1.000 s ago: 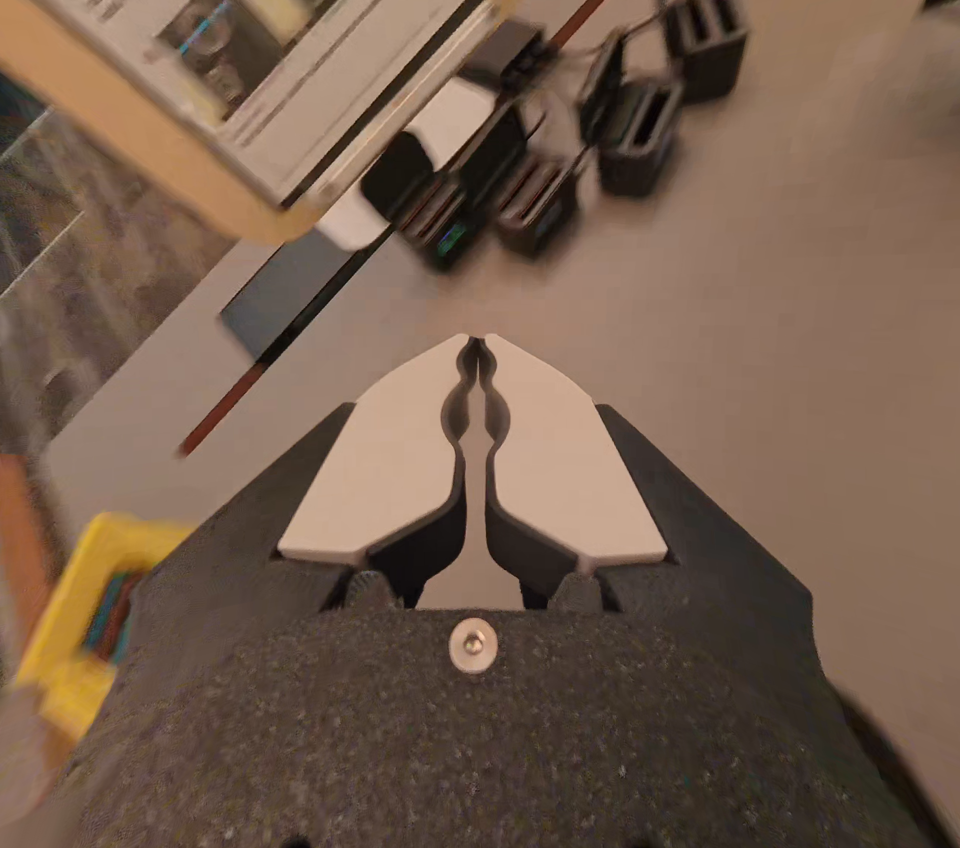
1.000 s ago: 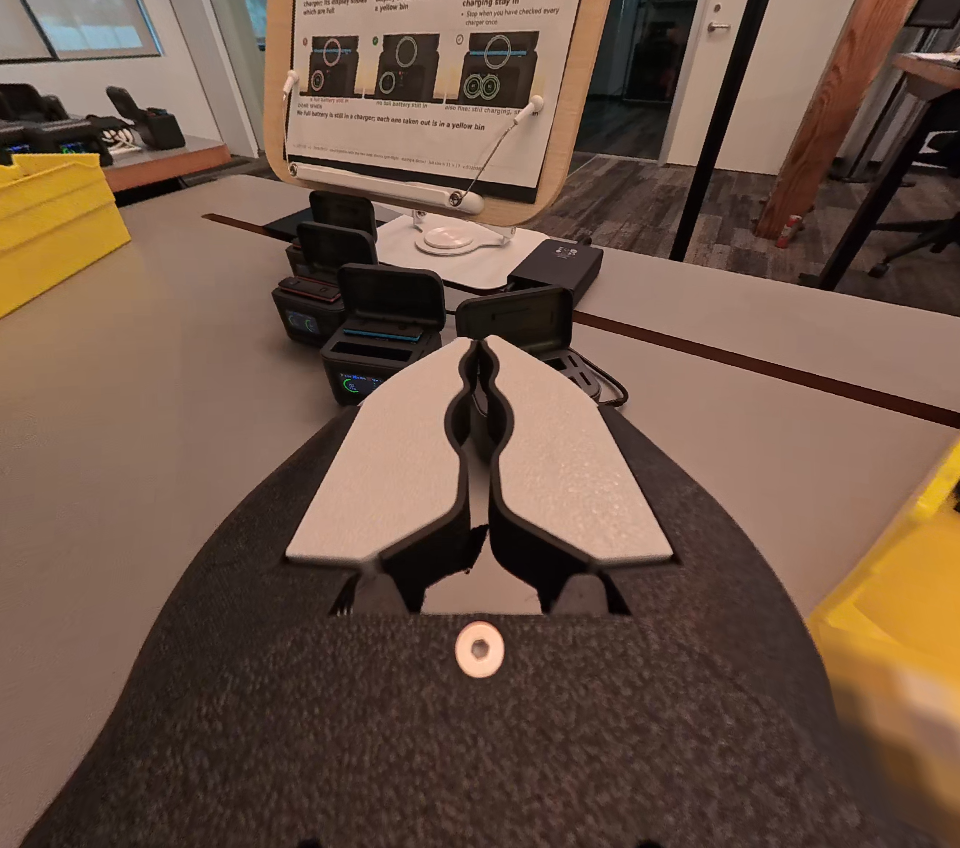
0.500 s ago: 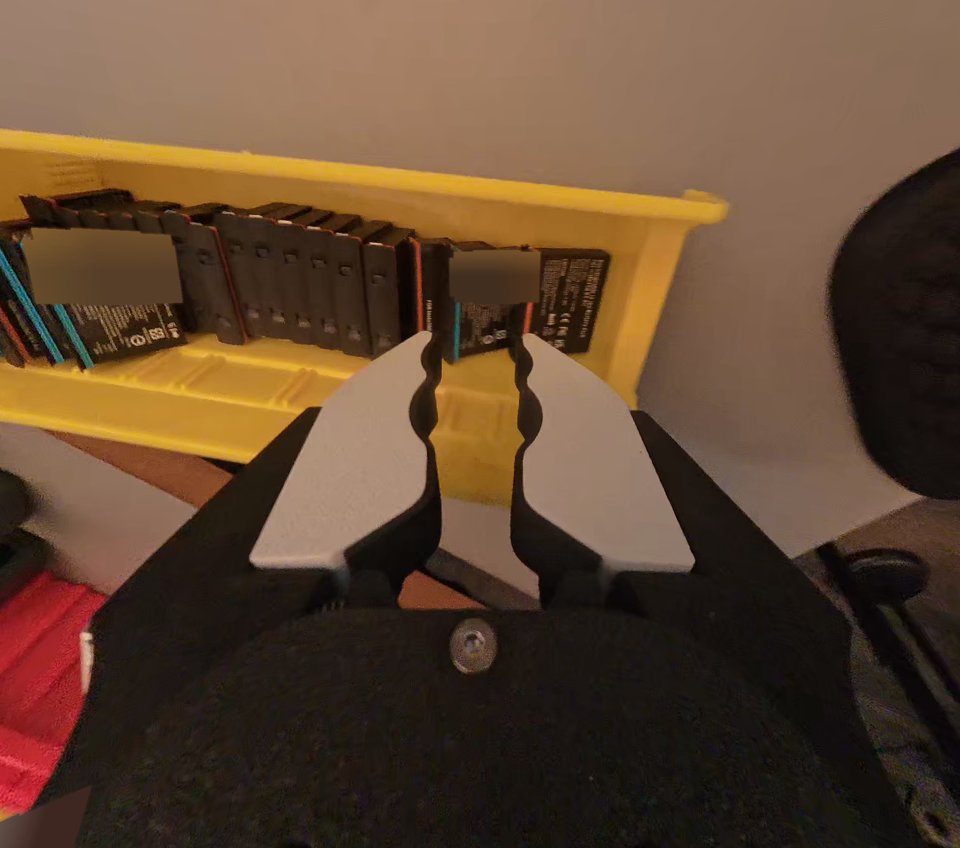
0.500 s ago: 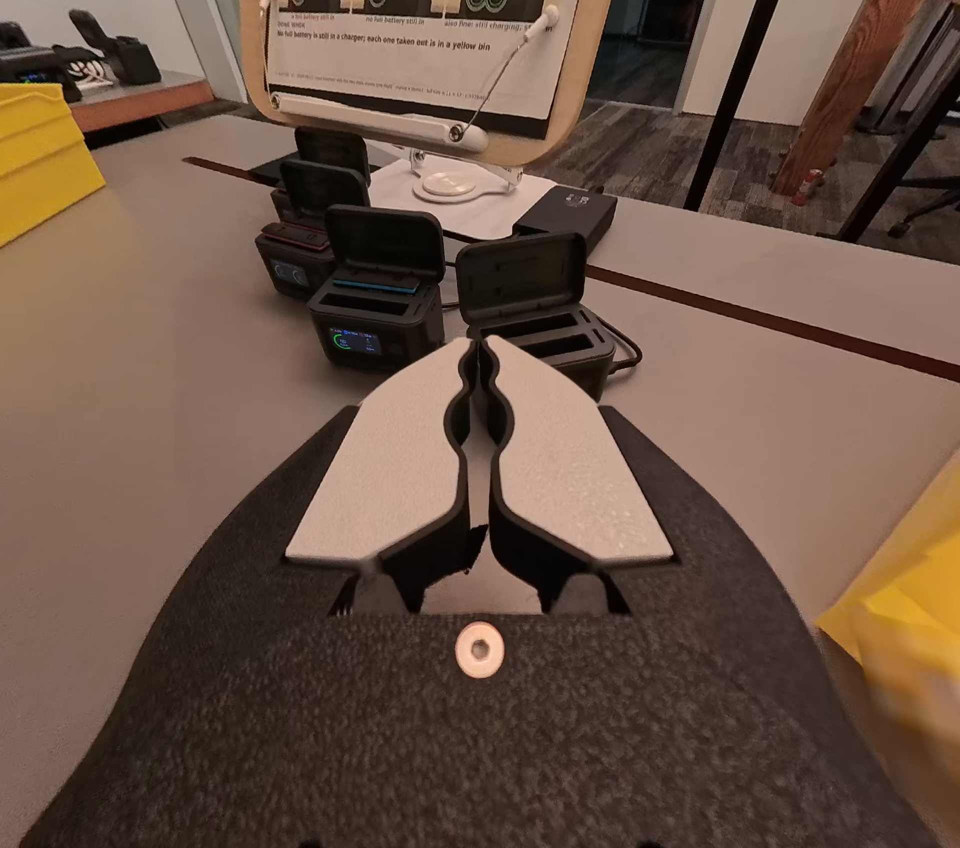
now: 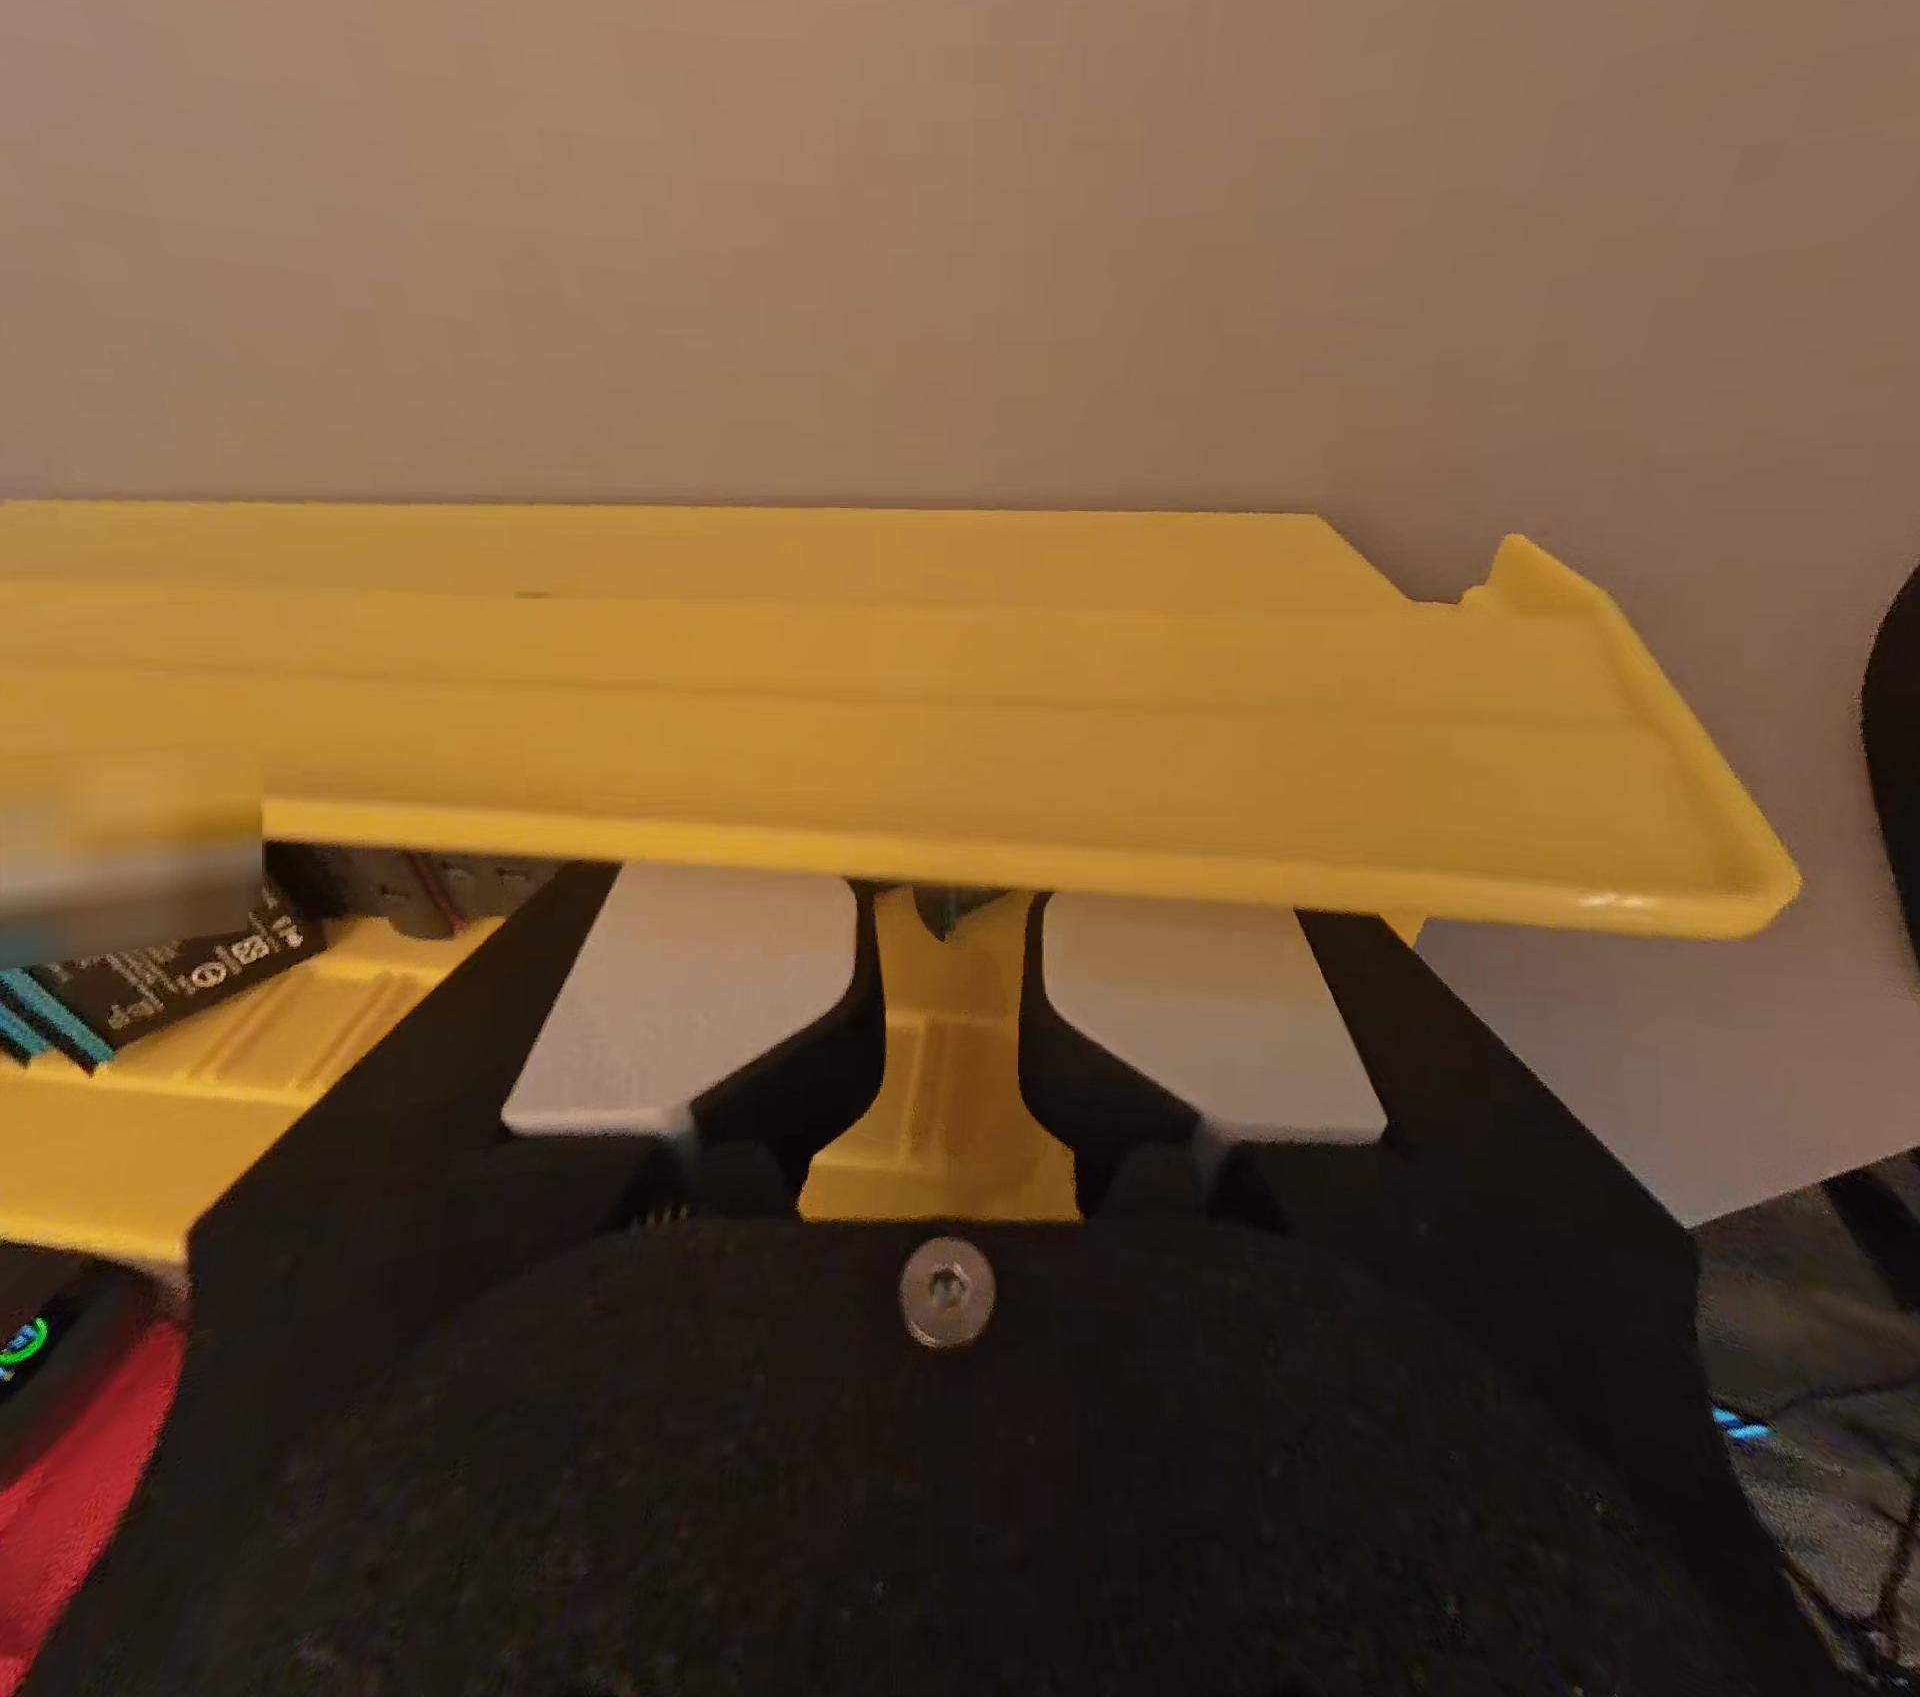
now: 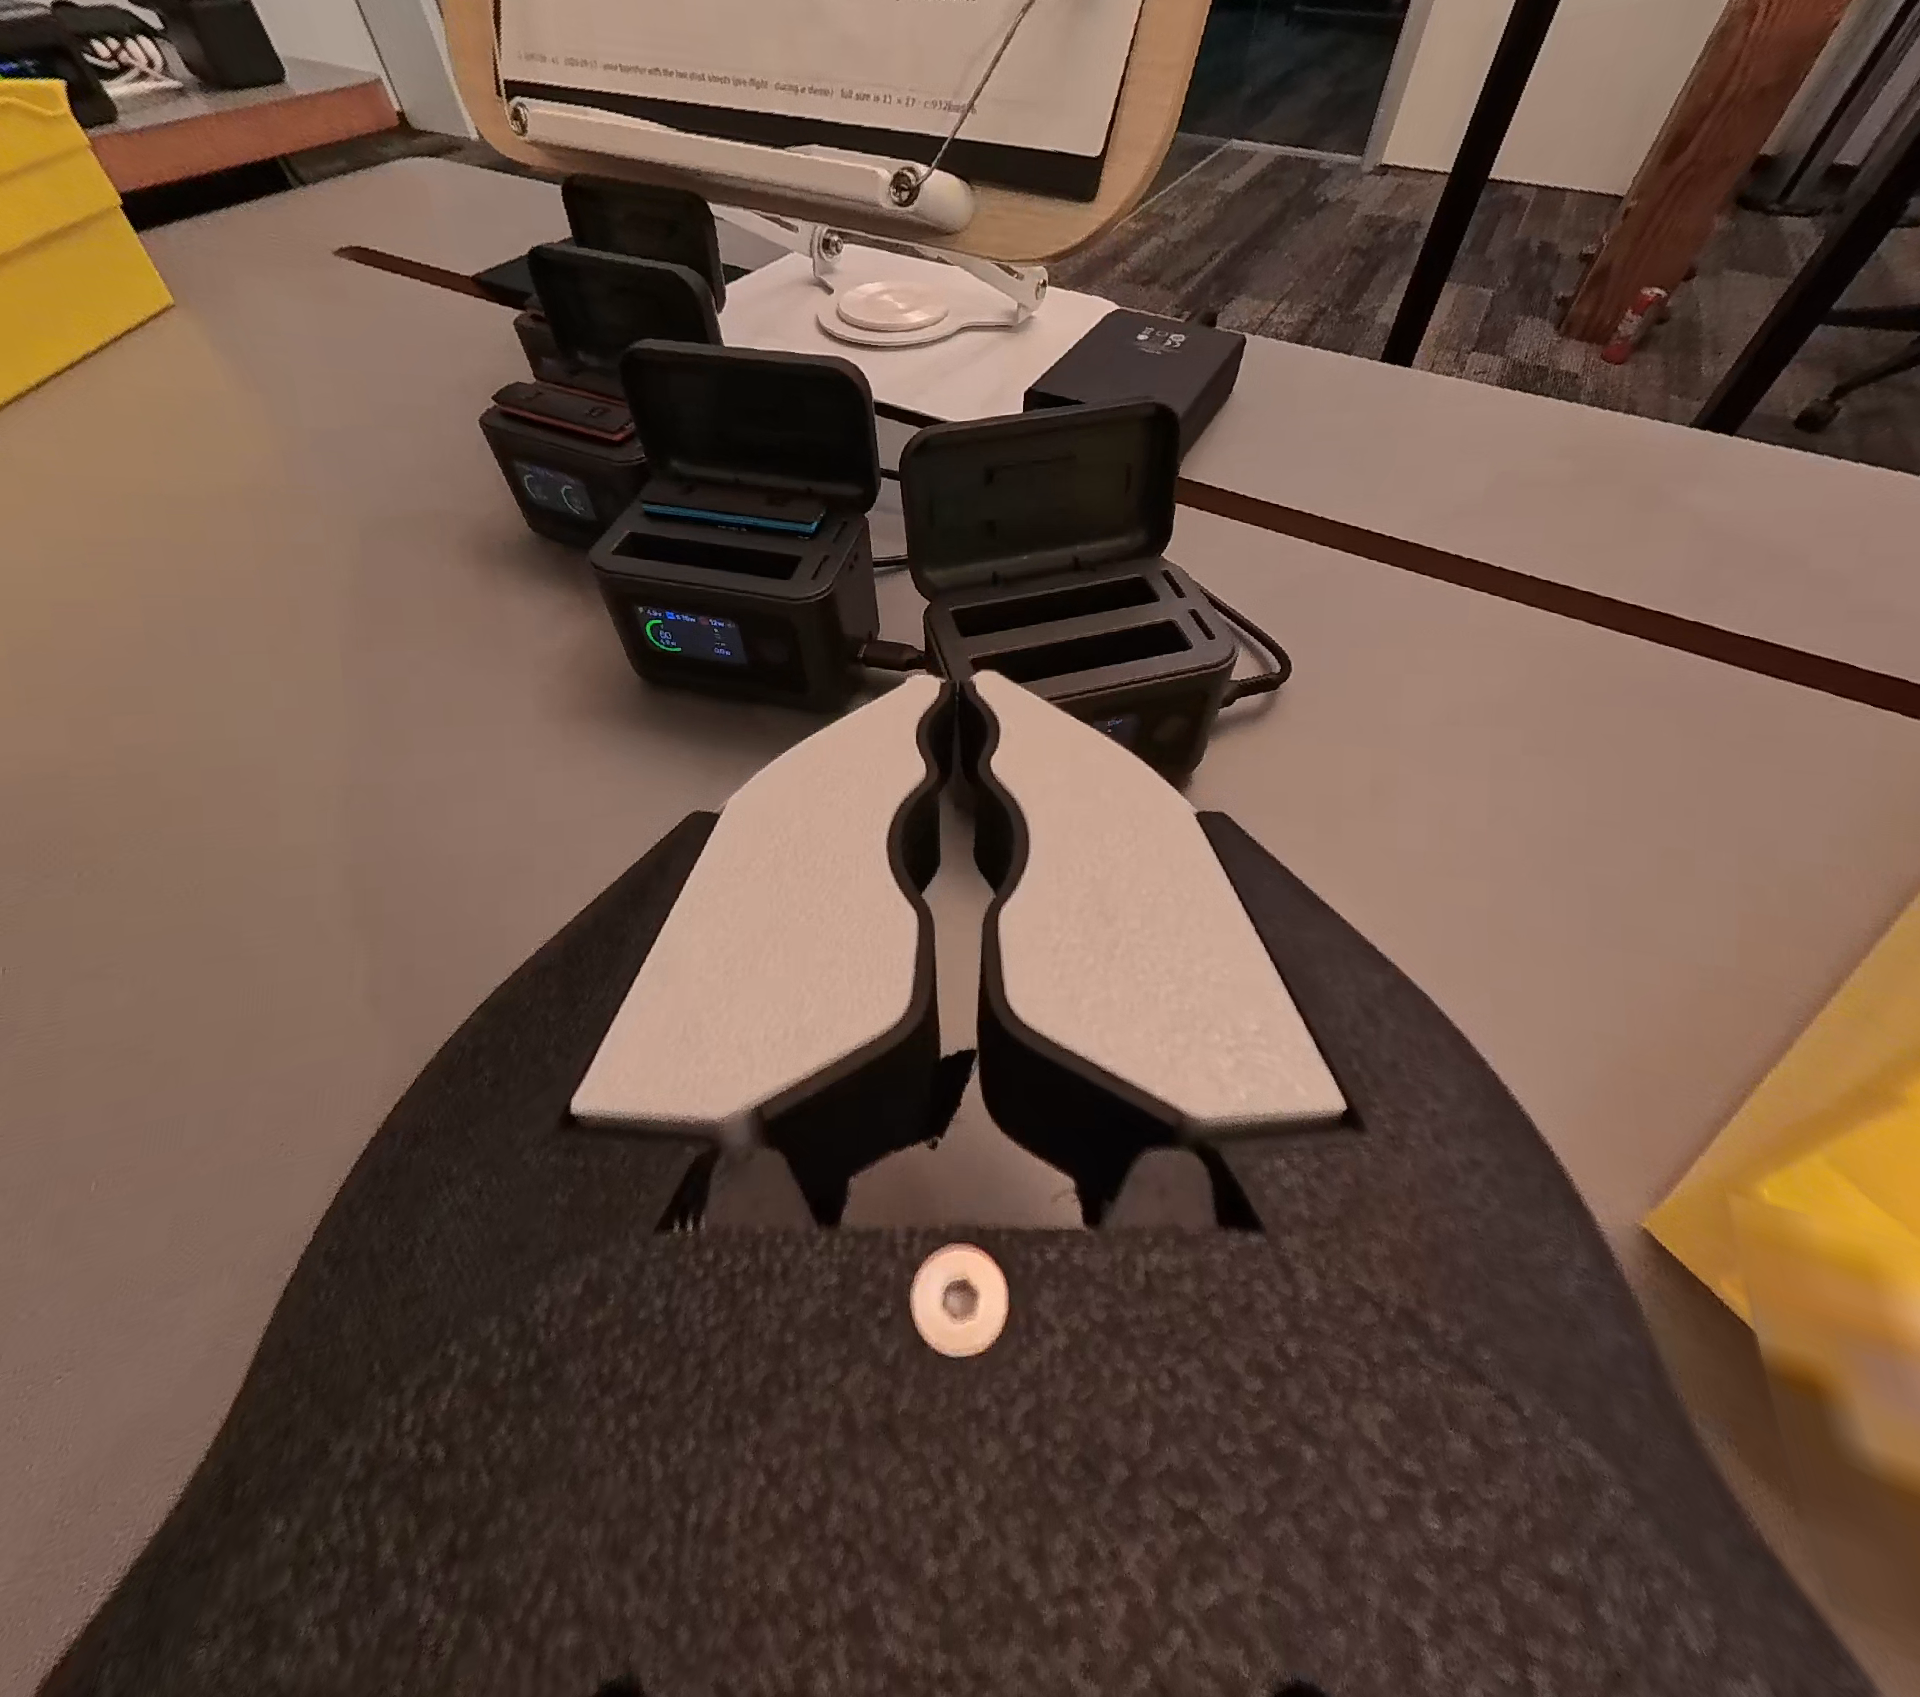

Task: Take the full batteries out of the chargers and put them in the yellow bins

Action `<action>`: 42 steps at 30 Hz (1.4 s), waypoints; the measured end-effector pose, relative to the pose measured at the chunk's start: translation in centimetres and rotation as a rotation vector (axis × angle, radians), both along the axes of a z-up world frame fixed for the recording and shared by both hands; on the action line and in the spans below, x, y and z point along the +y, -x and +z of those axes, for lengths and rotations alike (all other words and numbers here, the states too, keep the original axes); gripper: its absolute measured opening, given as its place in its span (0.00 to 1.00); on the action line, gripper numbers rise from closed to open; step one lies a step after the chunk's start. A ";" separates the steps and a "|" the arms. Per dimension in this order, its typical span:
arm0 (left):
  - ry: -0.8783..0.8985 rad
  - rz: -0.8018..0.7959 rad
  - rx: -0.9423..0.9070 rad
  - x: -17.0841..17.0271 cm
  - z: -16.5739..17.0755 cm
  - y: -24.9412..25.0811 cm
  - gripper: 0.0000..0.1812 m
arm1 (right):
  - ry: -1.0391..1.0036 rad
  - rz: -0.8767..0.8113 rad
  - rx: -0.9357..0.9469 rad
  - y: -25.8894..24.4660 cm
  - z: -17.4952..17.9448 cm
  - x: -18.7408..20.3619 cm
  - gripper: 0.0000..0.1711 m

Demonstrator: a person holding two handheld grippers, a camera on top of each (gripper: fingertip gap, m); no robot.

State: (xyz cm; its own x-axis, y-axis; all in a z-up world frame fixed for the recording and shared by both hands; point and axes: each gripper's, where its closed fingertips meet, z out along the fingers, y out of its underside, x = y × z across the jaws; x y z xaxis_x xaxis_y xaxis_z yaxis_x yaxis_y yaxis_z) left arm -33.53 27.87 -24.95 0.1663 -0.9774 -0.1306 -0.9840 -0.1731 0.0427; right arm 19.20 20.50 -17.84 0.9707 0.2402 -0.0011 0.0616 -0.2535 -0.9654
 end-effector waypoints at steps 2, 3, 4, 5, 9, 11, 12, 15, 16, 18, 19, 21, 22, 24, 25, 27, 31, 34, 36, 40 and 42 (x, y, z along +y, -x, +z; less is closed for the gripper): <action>0.012 -0.034 0.002 -0.1 -0.1 -0.1 0.14 | 0.006 0.005 -0.001 0.1 -0.1 0.0 0.00; 0.025 -0.046 0.006 -0.1 -0.1 0.0 0.14 | 0.012 0.009 0.000 0.1 -0.3 0.0 0.00; 0.039 -0.063 0.015 -0.2 -0.1 0.1 0.14 | 0.018 0.011 -0.001 0.2 -0.4 0.0 0.00; 0.053 -0.082 0.024 -0.3 -0.1 0.3 0.15 | 0.022 0.013 -0.003 0.2 -0.5 0.0 0.00; 0.139 -0.116 0.076 -0.6 -0.1 1.4 0.15 | 0.041 0.024 -0.016 0.4 -0.9 0.0 0.00; 0.179 -0.116 0.105 -0.7 -0.2 2.1 0.14 | 0.049 0.025 -0.025 0.3 -1.2 0.1 0.00; 0.195 -0.114 0.105 -0.8 -0.3 2.2 0.13 | 0.051 0.025 -0.029 0.3 -1.3 0.1 0.00; 0.221 -0.109 0.093 -0.8 -0.3 2.1 0.13 | 0.060 0.028 -0.032 0.3 -1.5 0.1 0.00; 0.224 -0.107 0.093 -0.8 -0.4 2.1 0.13 | 0.065 0.029 -0.031 0.3 -1.6 0.1 0.00; 0.232 -0.101 0.091 -0.8 -0.4 2.0 0.13 | 0.072 0.032 -0.030 0.3 -1.8 0.1 0.00; 0.236 -0.093 0.093 -0.8 -0.4 2.0 0.13 | 0.073 0.032 -0.031 0.4 -1.8 0.1 0.00; 0.242 -0.062 0.101 -0.8 -0.4 2.0 0.13 | 0.076 0.033 -0.035 0.4 -1.9 0.1 0.00; 0.241 -0.052 0.100 -0.8 -0.3 2.0 0.13 | 0.077 0.034 -0.036 0.4 -1.9 0.1 0.00; 0.223 -0.057 0.078 -0.7 0.1 1.8 0.11 | 0.079 0.035 -0.035 0.4 -2.0 0.1 0.00; 0.212 -0.057 0.066 -0.7 0.3 1.7 0.10 | 0.080 0.035 -0.035 0.4 -2.0 0.1 0.00; 0.192 -0.055 0.056 -0.6 0.5 1.7 0.09 | 0.081 0.037 -0.036 0.4 -2.0 0.1 0.00; 0.150 -0.067 0.047 -0.7 1.0 1.7 0.08 | 0.082 0.040 -0.044 0.5 -2.0 0.1 0.00; 0.111 -0.075 0.050 -0.8 1.4 2.0 0.08 | 0.083 0.042 -0.044 0.6 -2.0 0.0 0.00; 0.083 -0.078 0.035 -0.8 1.8 2.0 0.07 | 0.085 0.043 -0.044 0.6 -2.0 0.0 0.00; -0.012 -0.090 -0.019 -0.4 4.0 1.7 0.07 | 0.084 0.047 -0.047 0.8 -2.0 0.0 0.00; -0.078 -0.090 -0.052 0.0 6.0 1.7 0.07 | 0.069 0.056 -0.045 1.0 -1.7 0.0 0.00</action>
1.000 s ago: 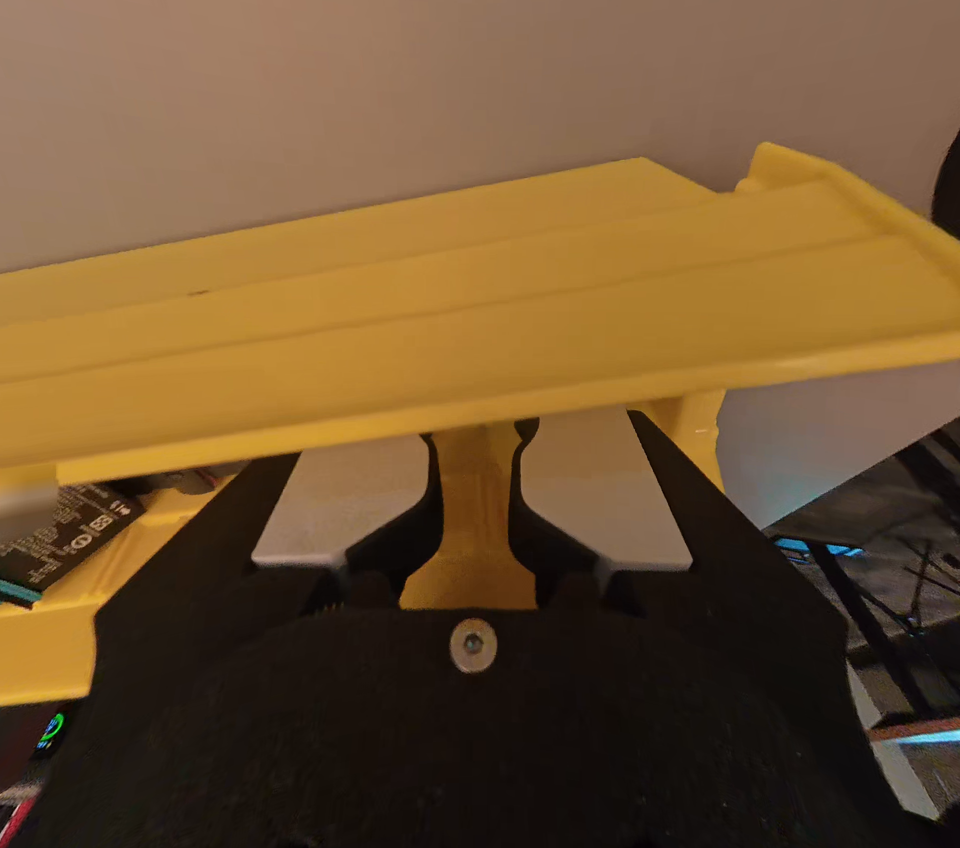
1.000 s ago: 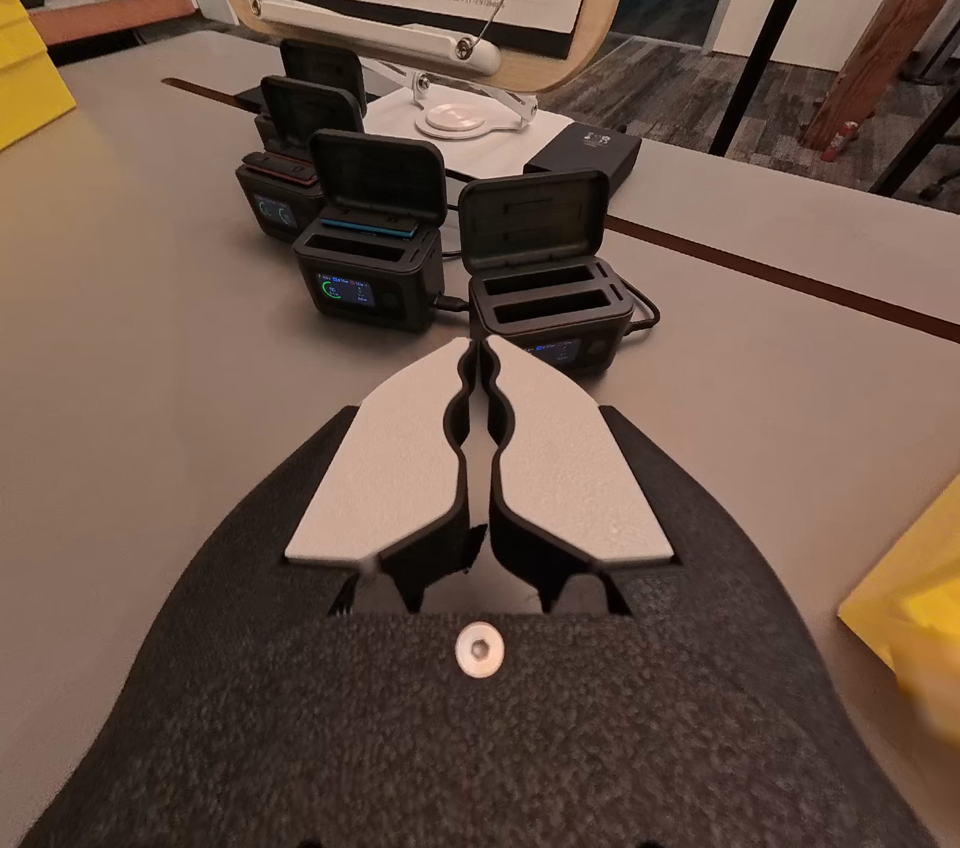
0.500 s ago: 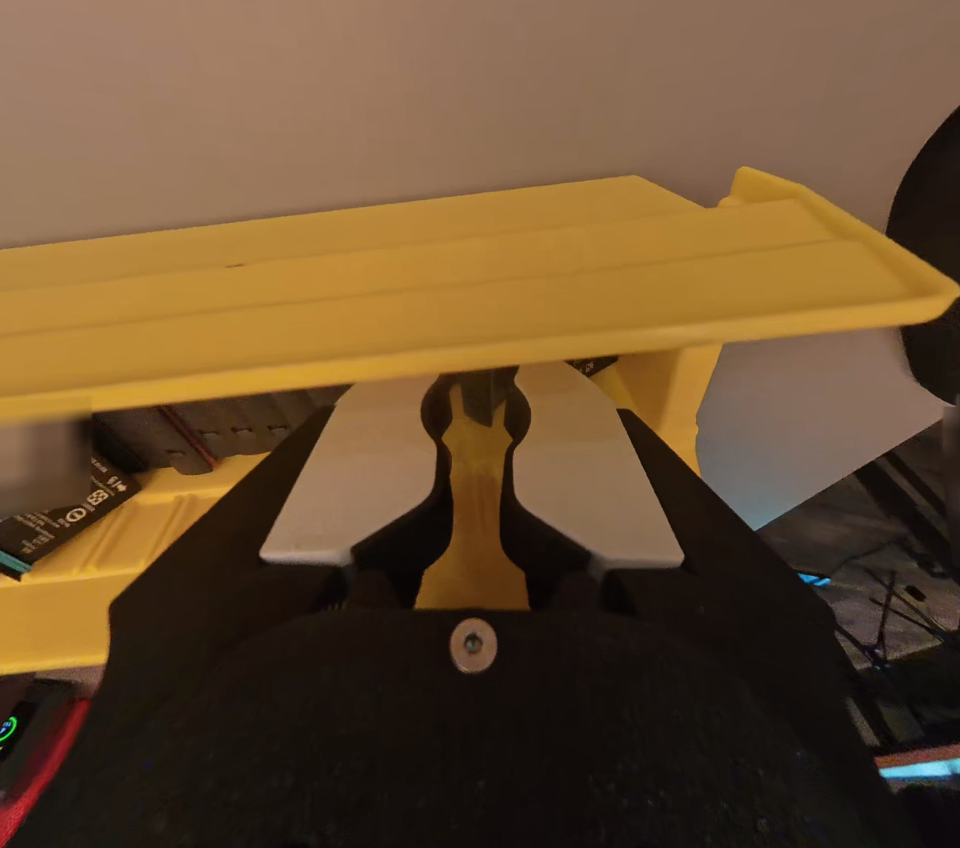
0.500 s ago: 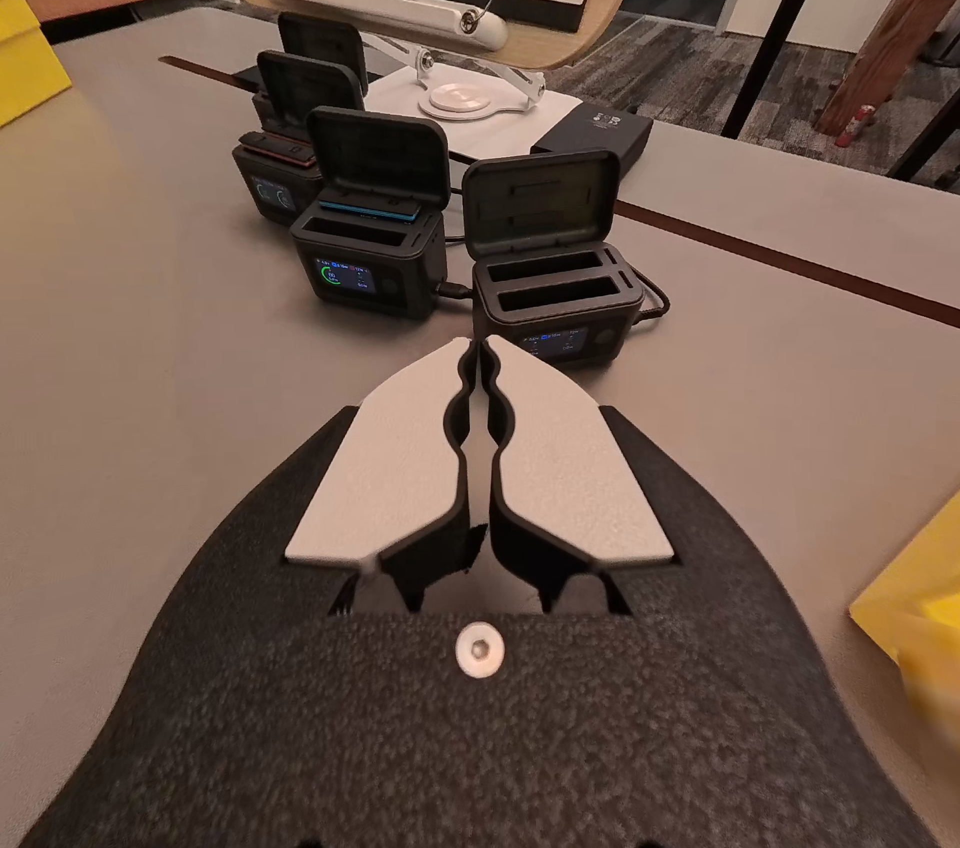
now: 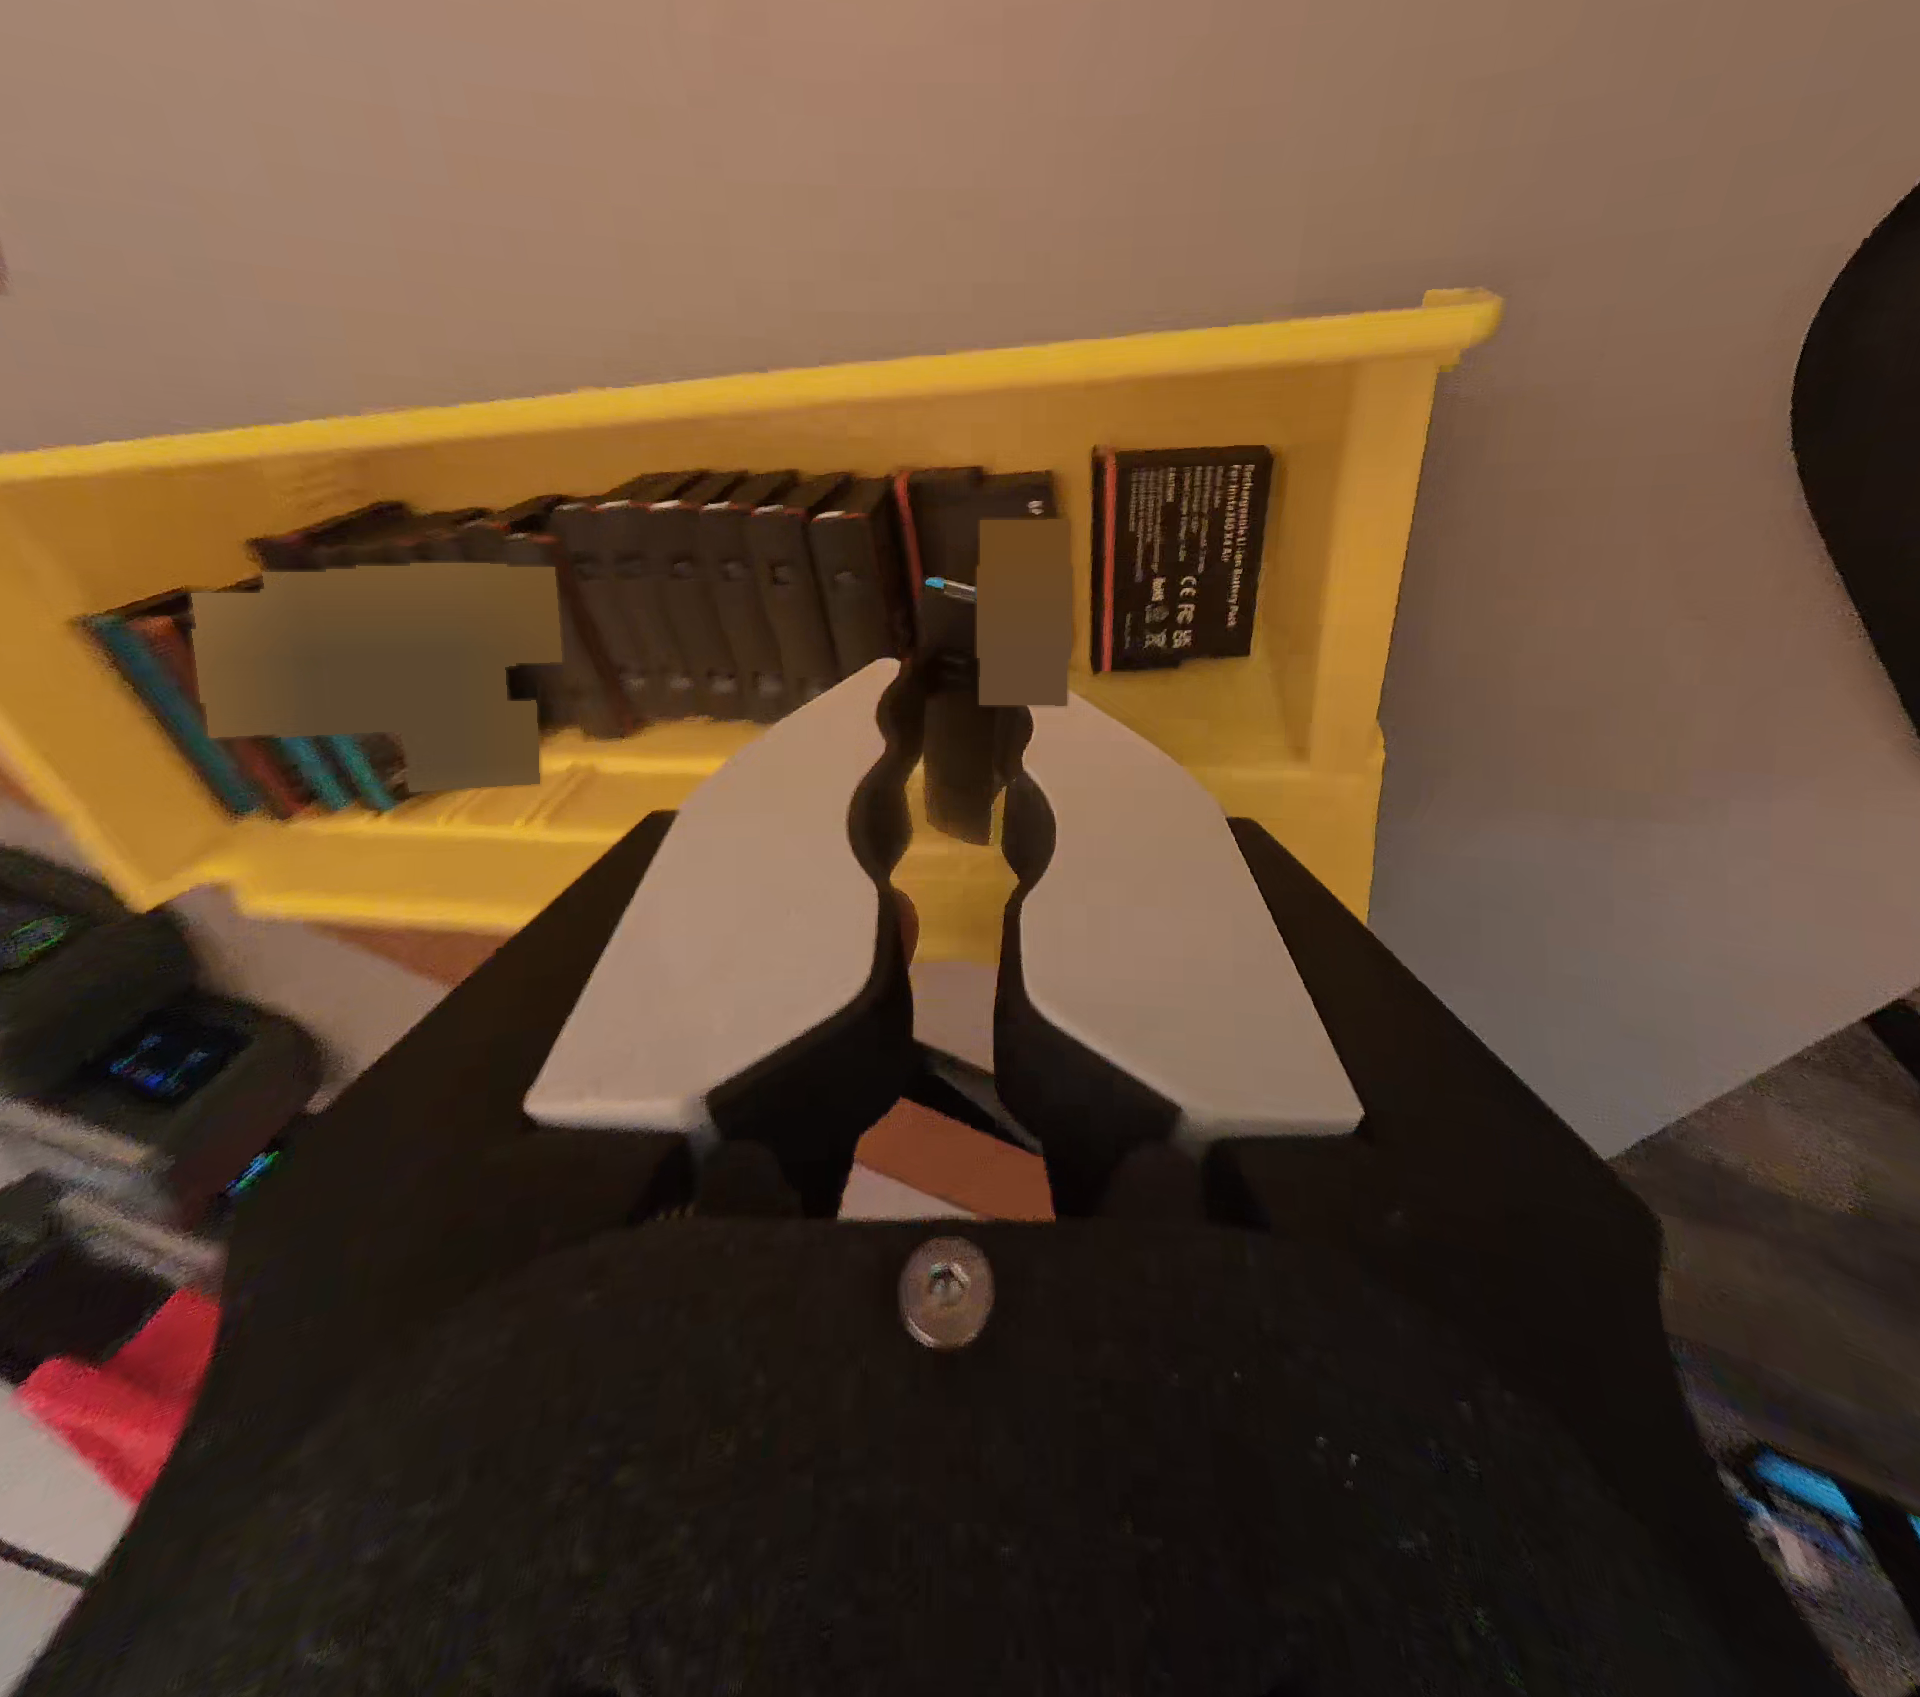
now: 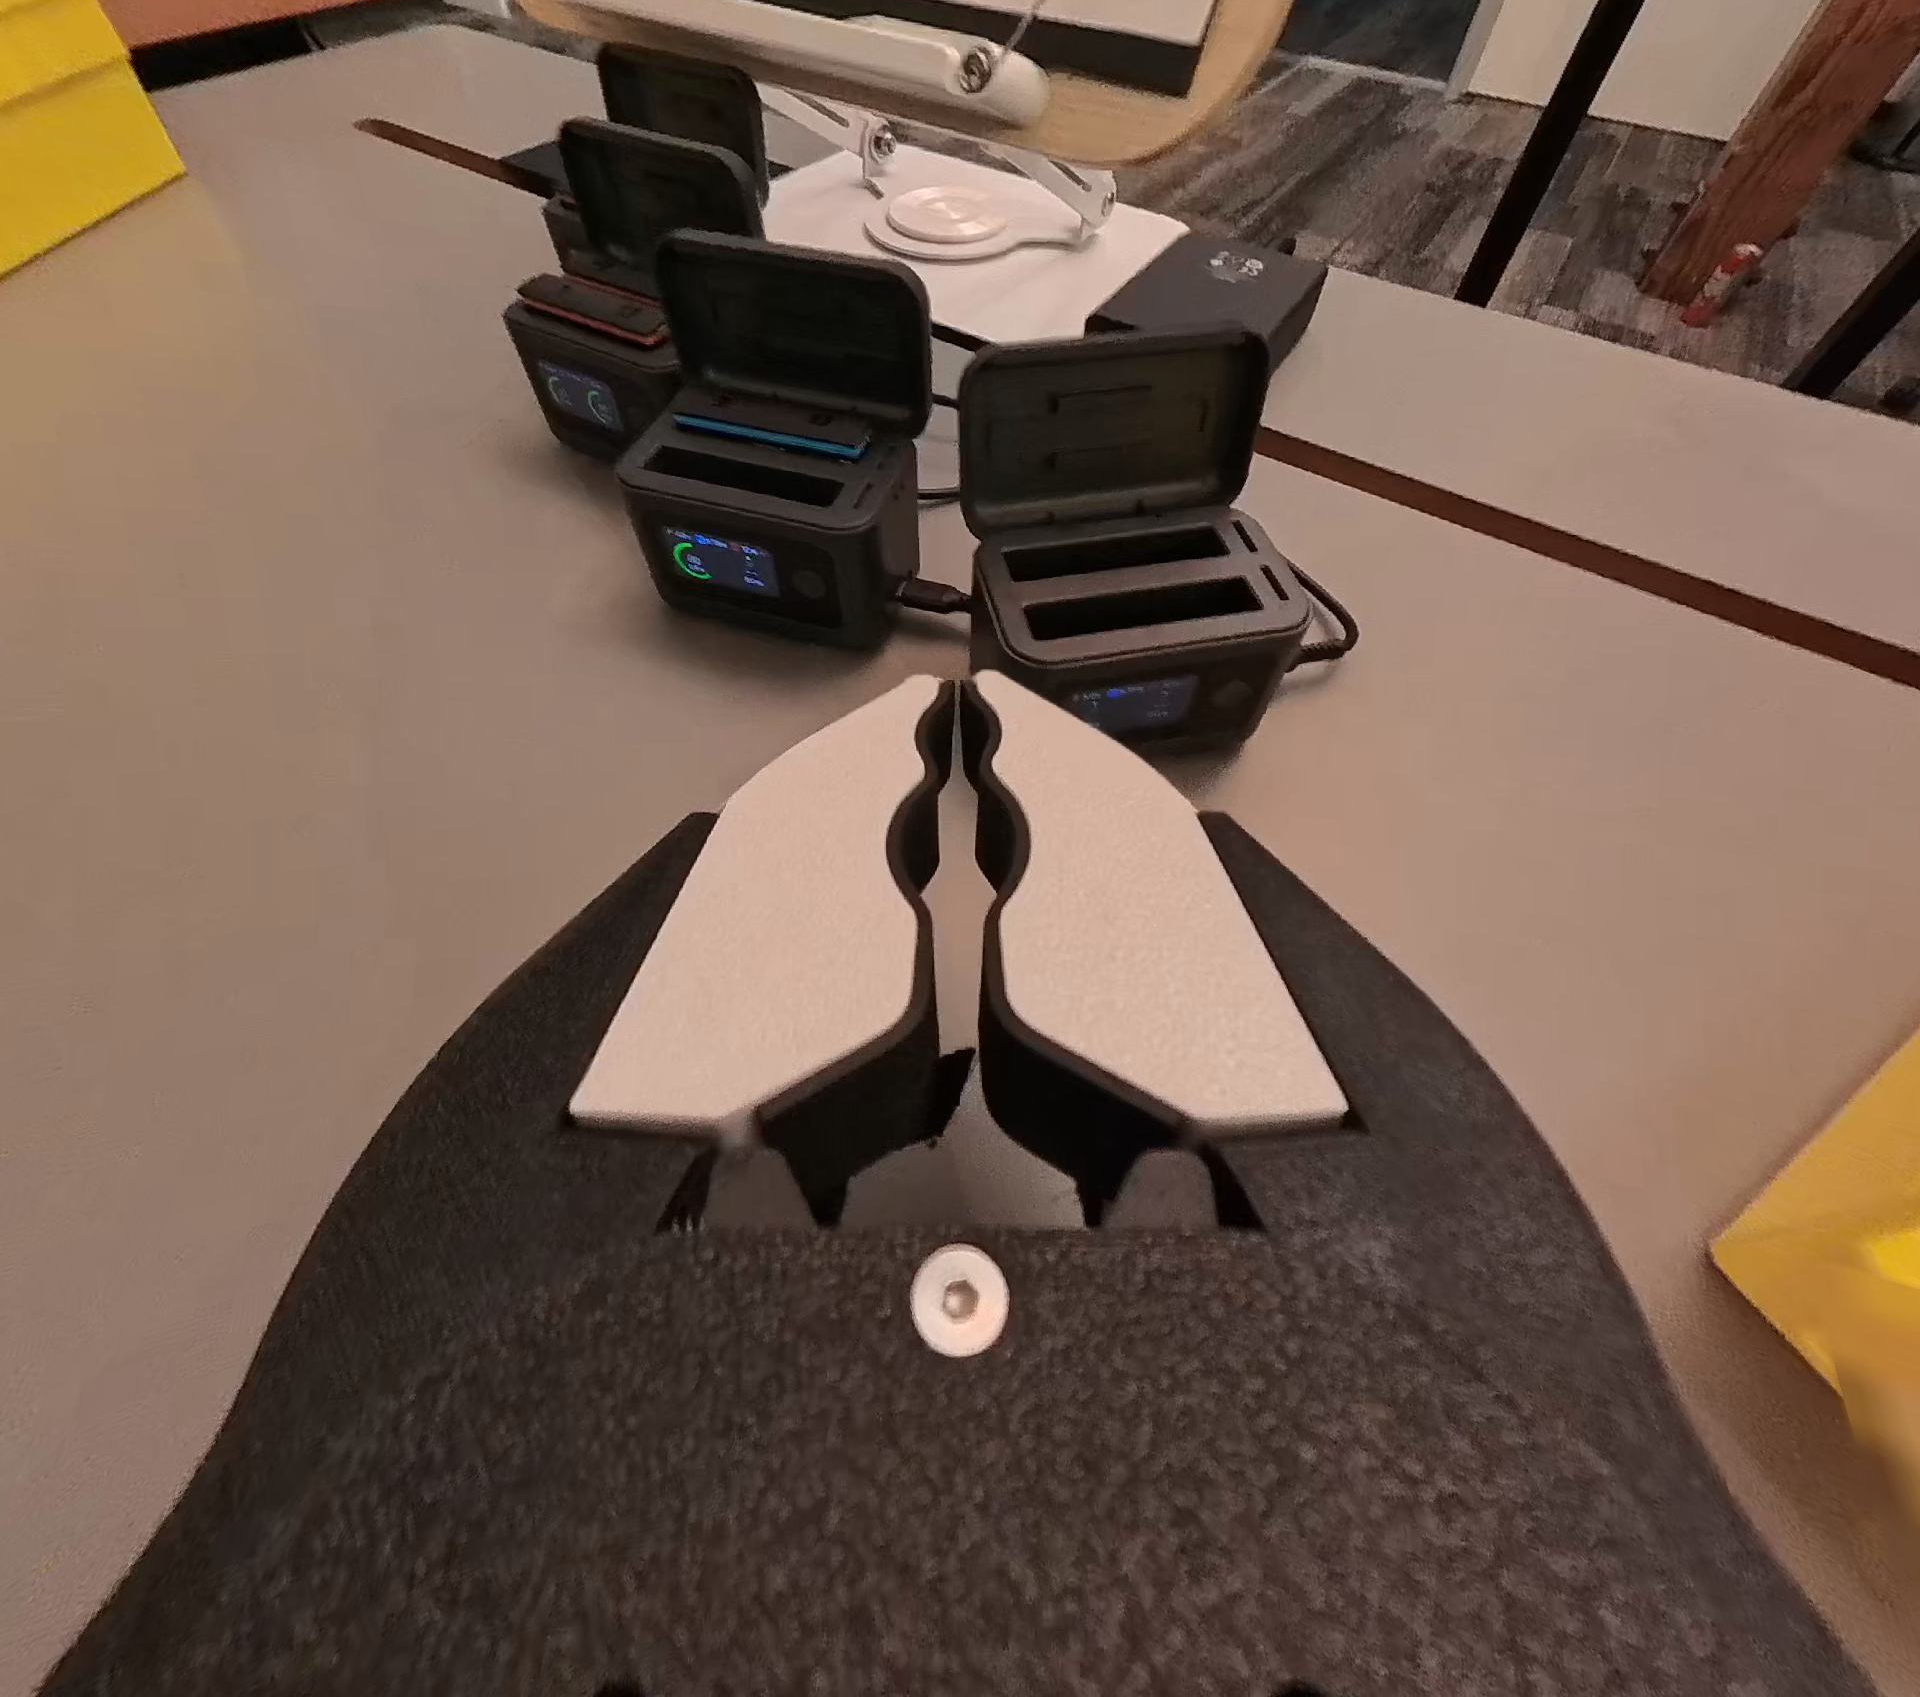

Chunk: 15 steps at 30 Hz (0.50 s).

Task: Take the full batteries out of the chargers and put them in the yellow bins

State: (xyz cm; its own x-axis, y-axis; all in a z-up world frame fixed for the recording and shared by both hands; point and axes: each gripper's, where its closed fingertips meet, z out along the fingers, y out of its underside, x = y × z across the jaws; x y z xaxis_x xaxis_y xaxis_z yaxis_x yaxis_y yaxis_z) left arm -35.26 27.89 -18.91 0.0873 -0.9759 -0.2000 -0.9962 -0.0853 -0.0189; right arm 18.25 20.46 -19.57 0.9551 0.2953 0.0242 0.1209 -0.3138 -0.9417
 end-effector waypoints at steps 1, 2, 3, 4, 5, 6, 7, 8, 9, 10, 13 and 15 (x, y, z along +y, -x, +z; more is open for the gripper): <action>-0.041 -0.005 -0.019 0.2 1.3 -0.1 0.07 | -0.015 0.012 0.001 0.2 0.3 -0.1 0.00; -0.083 -0.013 -0.049 0.3 2.8 -0.3 0.07 | -0.031 0.032 0.003 0.6 0.7 -0.2 0.01; -0.124 -0.024 -0.088 0.2 4.4 -0.8 0.08 | -0.049 0.060 0.006 1.1 1.1 -0.3 0.01; -0.158 -0.039 -0.140 0.0 5.9 -1.6 0.08 | -0.066 0.092 0.009 1.8 1.5 -0.6 0.01; -0.173 -0.059 -0.203 -0.6 7.3 -2.7 0.08 | -0.084 0.124 0.009 2.5 2.0 -0.8 0.02; -0.180 -0.085 -0.271 -1.4 8.6 -4.0 0.08 | -0.103 0.157 0.004 3.3 2.5 -1.1 0.02; -0.179 -0.119 -0.346 -2.4 9.6 -5.8 0.08 | -0.119 0.189 -0.006 4.2 2.9 -1.4 0.03; -0.157 -0.158 -0.418 -3.7 10.2 -7.7 0.07 | -0.133 0.226 -0.015 5.3 3.4 -1.7 0.03; -0.134 -0.201 -0.475 -4.9 10.6 -9.6 0.08 | -0.140 0.270 -0.018 6.6 3.8 -2.1 0.04; -0.119 -0.250 -0.519 -6.2 10.7 -11.6 0.08 | -0.138 0.320 -0.013 8.1 4.1 -2.6 0.05; -0.058 -0.405 -0.649 -9.8 10.4 -17.9 0.07 | -0.114 0.469 0.012 12.9 4.7 -4.5 0.09; -0.035 -0.510 -0.721 -11.9 9.8 -22.1 0.07 | -0.106 0.556 -0.004 15.9 4.6 -5.9 0.10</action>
